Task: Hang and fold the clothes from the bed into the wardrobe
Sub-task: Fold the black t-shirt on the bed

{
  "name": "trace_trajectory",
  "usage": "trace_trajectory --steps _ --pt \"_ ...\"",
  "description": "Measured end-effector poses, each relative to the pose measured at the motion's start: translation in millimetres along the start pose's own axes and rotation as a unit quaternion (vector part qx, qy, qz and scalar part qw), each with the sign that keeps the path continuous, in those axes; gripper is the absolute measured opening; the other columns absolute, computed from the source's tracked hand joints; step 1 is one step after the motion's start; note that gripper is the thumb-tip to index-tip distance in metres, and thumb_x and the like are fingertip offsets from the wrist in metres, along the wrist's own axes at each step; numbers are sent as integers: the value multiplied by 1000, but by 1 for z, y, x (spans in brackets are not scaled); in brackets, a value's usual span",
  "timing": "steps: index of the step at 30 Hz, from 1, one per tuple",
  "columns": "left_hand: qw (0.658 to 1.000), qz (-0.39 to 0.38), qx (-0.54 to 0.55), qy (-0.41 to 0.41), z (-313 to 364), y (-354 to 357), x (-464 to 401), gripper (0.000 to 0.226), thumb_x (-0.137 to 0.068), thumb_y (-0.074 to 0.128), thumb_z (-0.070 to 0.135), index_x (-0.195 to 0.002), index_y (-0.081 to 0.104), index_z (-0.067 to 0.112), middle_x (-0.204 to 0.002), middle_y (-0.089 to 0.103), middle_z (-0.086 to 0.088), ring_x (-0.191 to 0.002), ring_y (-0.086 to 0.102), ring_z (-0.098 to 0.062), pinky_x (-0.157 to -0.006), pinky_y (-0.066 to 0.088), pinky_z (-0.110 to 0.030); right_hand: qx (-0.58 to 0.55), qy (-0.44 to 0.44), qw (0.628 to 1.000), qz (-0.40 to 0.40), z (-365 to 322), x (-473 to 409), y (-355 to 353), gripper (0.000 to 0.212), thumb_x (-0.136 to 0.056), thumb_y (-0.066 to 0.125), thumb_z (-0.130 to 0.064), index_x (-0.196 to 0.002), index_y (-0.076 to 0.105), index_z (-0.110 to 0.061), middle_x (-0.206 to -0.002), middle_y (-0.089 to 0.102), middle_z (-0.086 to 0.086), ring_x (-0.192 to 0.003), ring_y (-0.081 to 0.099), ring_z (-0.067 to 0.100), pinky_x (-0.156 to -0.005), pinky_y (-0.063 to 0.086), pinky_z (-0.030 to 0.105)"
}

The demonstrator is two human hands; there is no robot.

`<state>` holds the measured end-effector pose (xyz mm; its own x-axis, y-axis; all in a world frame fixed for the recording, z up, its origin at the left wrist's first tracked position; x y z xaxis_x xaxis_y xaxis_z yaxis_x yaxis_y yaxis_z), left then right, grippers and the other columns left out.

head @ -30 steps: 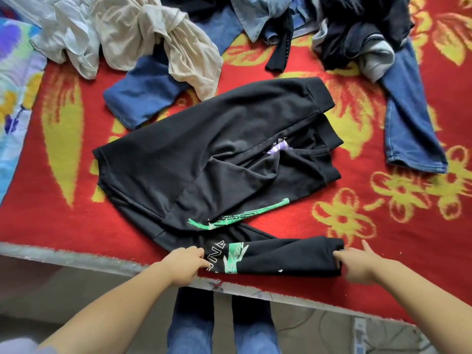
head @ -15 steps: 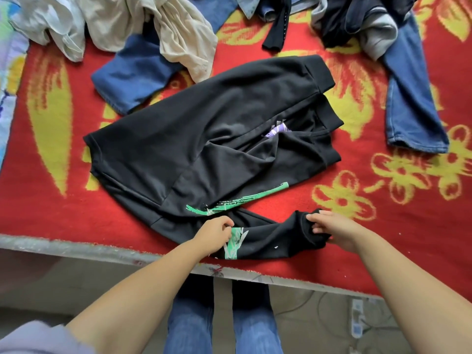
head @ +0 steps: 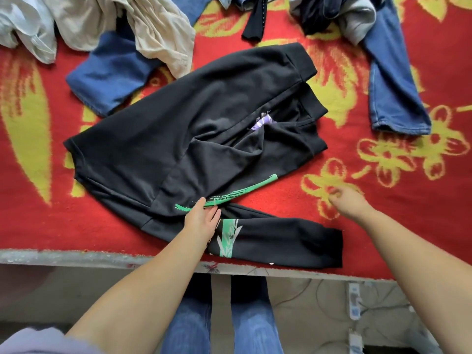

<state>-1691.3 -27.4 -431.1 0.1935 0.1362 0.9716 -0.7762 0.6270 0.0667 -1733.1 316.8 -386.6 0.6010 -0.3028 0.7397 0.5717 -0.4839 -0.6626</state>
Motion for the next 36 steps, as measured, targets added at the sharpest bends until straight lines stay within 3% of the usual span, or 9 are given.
trace_trajectory --steps 4,6,10,15,21,24,29,33,36 --pt "998 0 61 -5 0 5 -5 33 -99 49 16 -131 49 7 -140 48 -14 -132 44 -27 -106 38 -37 -116 -118 973 160 -85 -35 -44 47 -95 48 -16 -140 40 -6 -139 45 20 -127 44 35 -103 33 35" --pt "997 -4 82 -5 1 5 -8 32 -100 49 15 -130 48 3 -141 46 -16 -133 43 -30 -109 36 -39 -132 -151 966 165 -116 -55 -54 52 -95 49 -20 -143 35 -7 -143 42 17 -131 40 32 -106 31 35" --pt "997 0 80 -5 2 0 -12 37 -102 43 14 -136 42 -2 -142 44 -19 -132 43 -33 -107 36 -42 -101 -33 988 115 -122 -91 -43 70 -93 56 -31 -149 19 -7 -149 31 23 -135 34 39 -109 29 42" --pt "998 8 55 0 7 -8 -6 27 -103 39 16 -122 46 -2 -137 48 -22 -128 47 -36 -100 41 -45 -100 29 986 130 -85 -90 -26 22 -95 51 -30 -106 55 -12 -115 58 22 -116 53 38 -94 40 39" --pt "999 35 -20 30 19 -18 14 28 -102 40 12 -128 43 1 -111 55 -17 -98 59 -31 -86 48 -42 -206 -14 942 263 -56 -34 -68 26 -98 40 -24 -112 52 -6 -114 59 19 -98 53 31 -72 30 30" --pt "993 55 -99 17 14 -29 26 17 -101 44 12 -117 47 5 -92 56 -13 -78 59 -23 -79 49 -39 -168 14 957 235 -20 -3 -71 29 -100 39 -20 -116 50 1 -120 56 26 -109 52 38 -79 34 35" --pt "979 72 -189 -18 4 -52 26 19 -101 44 16 -118 48 8 -86 59 -10 -88 58 -24 -82 47 -41 -99 70 976 180 36 50 -18 25 -102 36 -22 -114 43 -1 -110 57 36 -101 55 48 -74 36 43" --pt "961 119 -245 -55 -1 -77 13 29 -101 44 20 -126 48 6 -104 61 -12 -90 58 -25 -79 46 -42 -92 106 979 147 62 70 45 23 -102 35 -20 -114 41 0 -106 58 38 -97 57 49 -72 38 44" --pt "923 139 -348 -92 4 -81 11 32 -101 43 26 -124 52 6 -124 61 -15 -98 62 -30 -83 47 -41 -118 177 968 131 66 61 58 28 -100 42 -20 -121 41 -2 -124 52 30 -115 49 45 -92 39 50"
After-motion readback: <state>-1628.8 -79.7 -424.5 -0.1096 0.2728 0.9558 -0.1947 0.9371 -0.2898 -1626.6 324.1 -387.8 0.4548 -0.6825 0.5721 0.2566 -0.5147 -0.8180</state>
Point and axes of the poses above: each hand's wrist, its own x-axis away from the middle knuckle, its own y-axis out of the palm, z = x × y, the point moved 4 cm from there along -x, towards the middle knuckle
